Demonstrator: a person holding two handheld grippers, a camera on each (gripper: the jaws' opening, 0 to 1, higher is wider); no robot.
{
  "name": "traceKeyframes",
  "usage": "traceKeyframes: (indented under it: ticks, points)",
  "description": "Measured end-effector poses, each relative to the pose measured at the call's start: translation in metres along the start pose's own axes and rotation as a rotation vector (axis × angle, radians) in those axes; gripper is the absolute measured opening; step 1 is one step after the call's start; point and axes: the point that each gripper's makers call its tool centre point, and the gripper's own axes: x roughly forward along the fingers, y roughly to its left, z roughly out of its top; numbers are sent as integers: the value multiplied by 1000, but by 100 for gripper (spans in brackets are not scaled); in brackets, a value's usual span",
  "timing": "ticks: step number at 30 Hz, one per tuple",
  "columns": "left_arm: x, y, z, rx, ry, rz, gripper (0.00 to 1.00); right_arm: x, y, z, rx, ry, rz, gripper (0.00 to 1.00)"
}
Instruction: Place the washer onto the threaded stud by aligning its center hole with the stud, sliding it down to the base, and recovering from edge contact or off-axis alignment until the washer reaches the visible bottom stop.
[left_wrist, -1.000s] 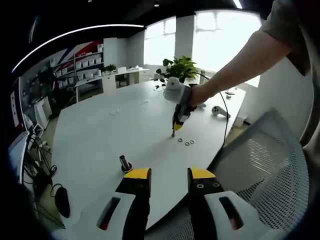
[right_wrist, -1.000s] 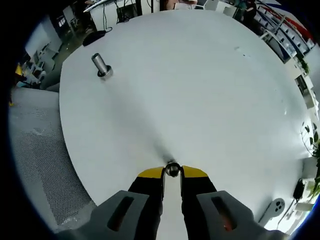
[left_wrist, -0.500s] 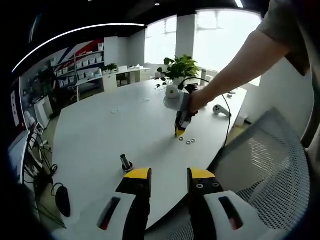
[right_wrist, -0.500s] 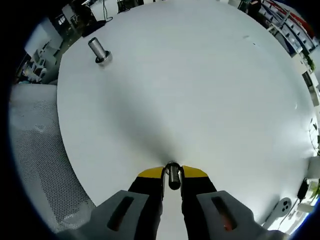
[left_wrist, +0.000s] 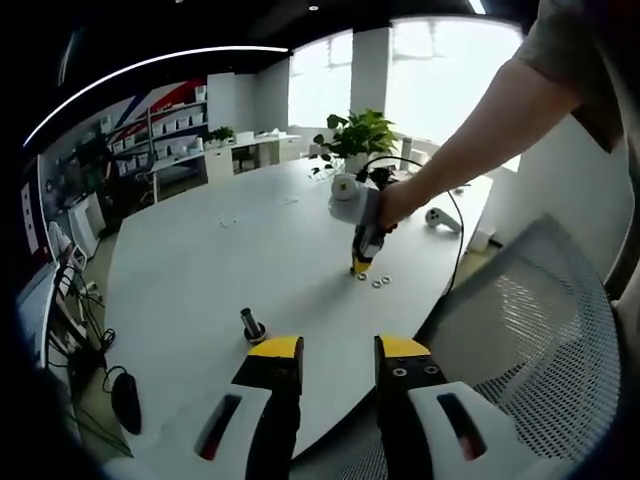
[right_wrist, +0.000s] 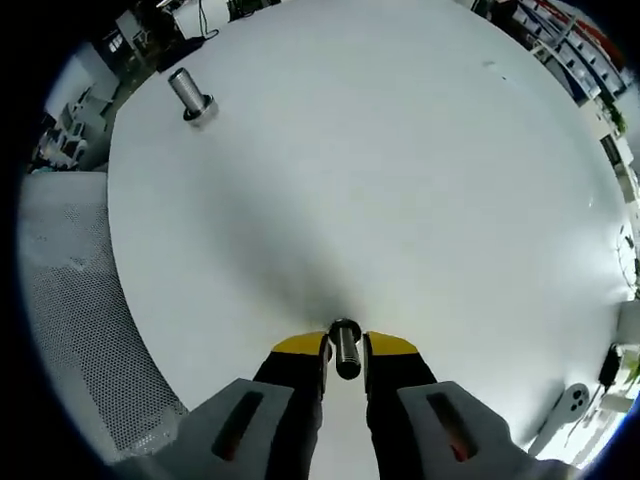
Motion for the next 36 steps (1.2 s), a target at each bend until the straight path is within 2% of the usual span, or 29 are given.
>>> traceKeyframes:
  ticks: [3,9,14,17,21,30,36]
  points:
    - [-1,0,1,-2,-5,-1,27,-3,-2,-3,-27,3,-20,21]
    - [-1,-1,2,1,-10,-5,27,-10,0,-10,-16,-15,-15,21]
    - [-2,-1,4,1,-19,-4,27,-10,7,-29,-24,9,-7,21]
    - [-1,-1,4,2,-18,-6,27,-8,16,-37,-38,0,20,21]
    - [-1,-1,4,7,-18,-6,27,-4,21,-54,-112,38,18,21]
    - [-1,-2,3,13,-13,-3,27,-3,22,-58,-109,10,28,21]
    - [0,-2,2,19,-5,0,27,-4,25,-60,-146,11,28,21]
